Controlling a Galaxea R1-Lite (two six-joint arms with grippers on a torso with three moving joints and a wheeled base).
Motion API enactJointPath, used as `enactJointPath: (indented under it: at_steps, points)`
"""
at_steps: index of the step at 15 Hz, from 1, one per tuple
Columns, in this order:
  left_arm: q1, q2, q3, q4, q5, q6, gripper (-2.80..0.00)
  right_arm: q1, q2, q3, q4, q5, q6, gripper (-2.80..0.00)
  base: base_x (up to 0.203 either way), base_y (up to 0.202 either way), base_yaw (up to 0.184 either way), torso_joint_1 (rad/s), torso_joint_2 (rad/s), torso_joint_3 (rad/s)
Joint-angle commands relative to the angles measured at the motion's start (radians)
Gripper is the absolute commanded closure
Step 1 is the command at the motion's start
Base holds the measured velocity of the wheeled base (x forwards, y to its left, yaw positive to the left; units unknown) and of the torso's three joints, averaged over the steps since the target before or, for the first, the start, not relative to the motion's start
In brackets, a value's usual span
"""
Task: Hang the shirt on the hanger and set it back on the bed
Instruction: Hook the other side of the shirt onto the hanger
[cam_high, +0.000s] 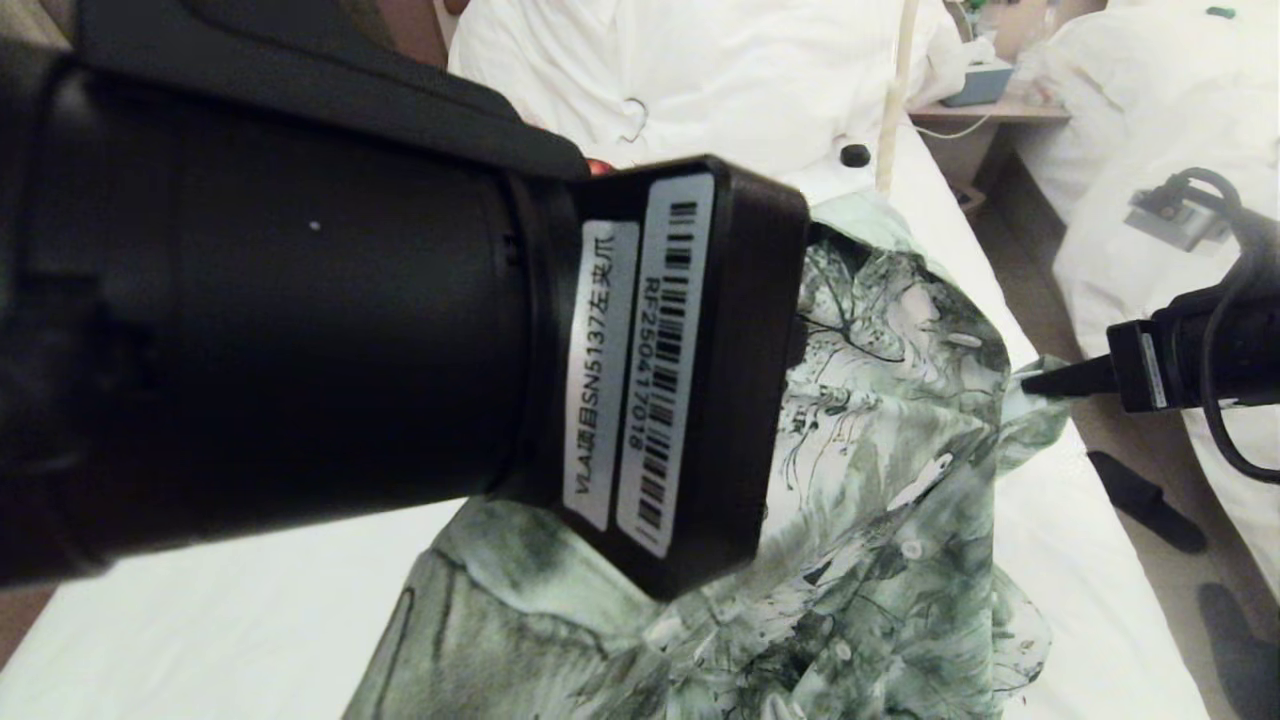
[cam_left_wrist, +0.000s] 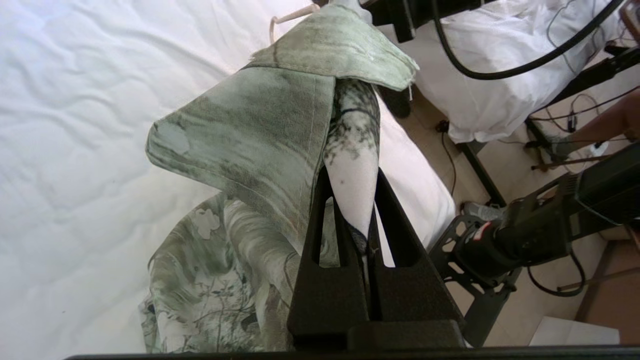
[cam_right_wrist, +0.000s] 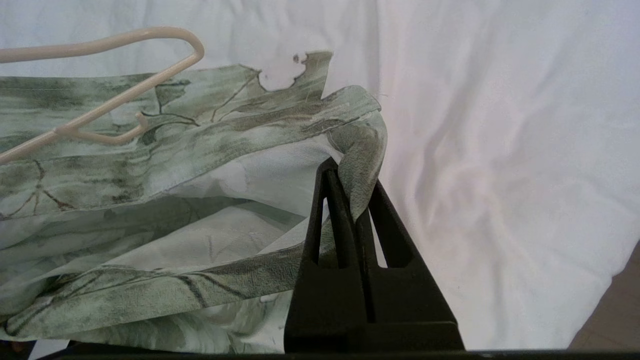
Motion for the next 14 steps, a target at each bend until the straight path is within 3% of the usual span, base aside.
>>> enactJointPath:
  at_steps: [1, 7, 14]
  points:
    - [-0.014, -0.001, -0.008, 0.002, 0.002, -0.001, 0.0, 0.008, 0.011, -0.012, 0.002, 0.001, -0.001, 0.0, 0.0, 0.0, 0.0, 0.0, 0.0, 0.0]
    - [-0.107, -0.019, -0.025, 0.033, 0.002, -0.025, 0.0, 0.033, 0.023, -0.068, 0.001, -0.007, -0.035, 0.0, 0.0, 0.0, 0.0, 0.0, 0.0, 0.0]
    - [-0.155, 0.033, -0.082, 0.04, -0.006, -0.049, 0.0, 0.091, 0.017, -0.111, 0.0, -0.026, -0.053, 0.0, 0.0, 0.0, 0.0, 0.0, 0.0, 0.0]
